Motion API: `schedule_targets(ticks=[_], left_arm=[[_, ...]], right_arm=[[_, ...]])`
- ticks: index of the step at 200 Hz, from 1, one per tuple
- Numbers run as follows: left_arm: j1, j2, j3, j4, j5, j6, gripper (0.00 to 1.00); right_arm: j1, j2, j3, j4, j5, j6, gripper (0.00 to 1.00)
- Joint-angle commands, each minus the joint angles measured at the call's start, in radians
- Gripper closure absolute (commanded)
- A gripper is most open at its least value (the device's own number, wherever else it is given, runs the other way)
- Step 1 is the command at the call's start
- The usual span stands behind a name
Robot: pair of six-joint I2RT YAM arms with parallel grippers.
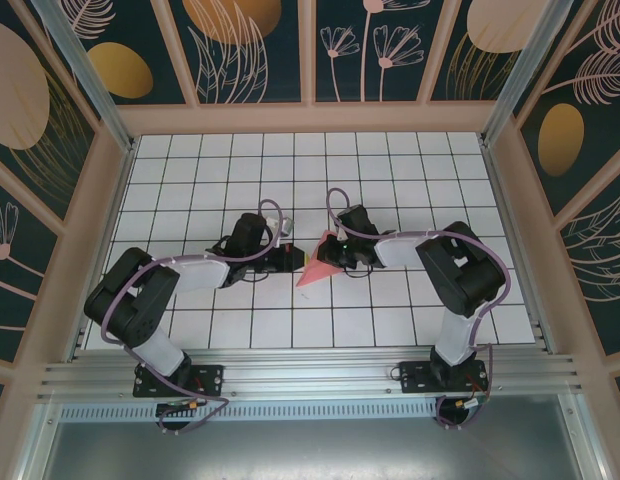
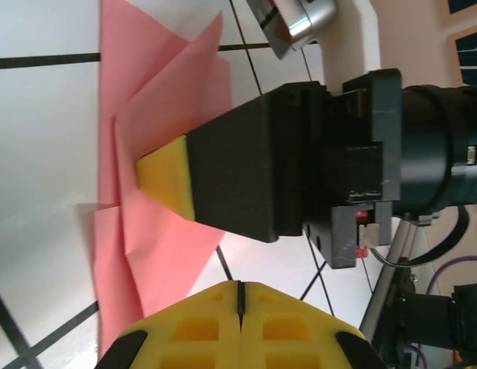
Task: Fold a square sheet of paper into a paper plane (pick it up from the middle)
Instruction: Fourth fold the wing at the center of the table.
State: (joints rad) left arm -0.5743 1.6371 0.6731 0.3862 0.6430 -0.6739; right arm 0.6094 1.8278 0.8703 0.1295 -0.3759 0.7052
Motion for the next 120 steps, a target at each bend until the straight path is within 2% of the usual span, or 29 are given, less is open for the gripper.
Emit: schedule_targets(ticks=[1, 82, 120], left_arm=[[-0.007, 0.031, -0.018, 0.014, 0.080, -0.016, 0.99], [-0.034, 0.147, 0.010, 0.006, 0.048, 0.024, 0.99], [-0.034, 0.158, 0.035, -0.086, -0.051, 0.091, 0.99]], right_arm=[[-0.004, 0.038, 0.008, -0.051, 0.030, -0.017, 0.89], [-0.004, 0.034, 0.006, -0.057, 0.032, -0.017, 0.89], [-0.004, 0.033, 0.005, -0.057, 0.030, -0.018, 0.89]])
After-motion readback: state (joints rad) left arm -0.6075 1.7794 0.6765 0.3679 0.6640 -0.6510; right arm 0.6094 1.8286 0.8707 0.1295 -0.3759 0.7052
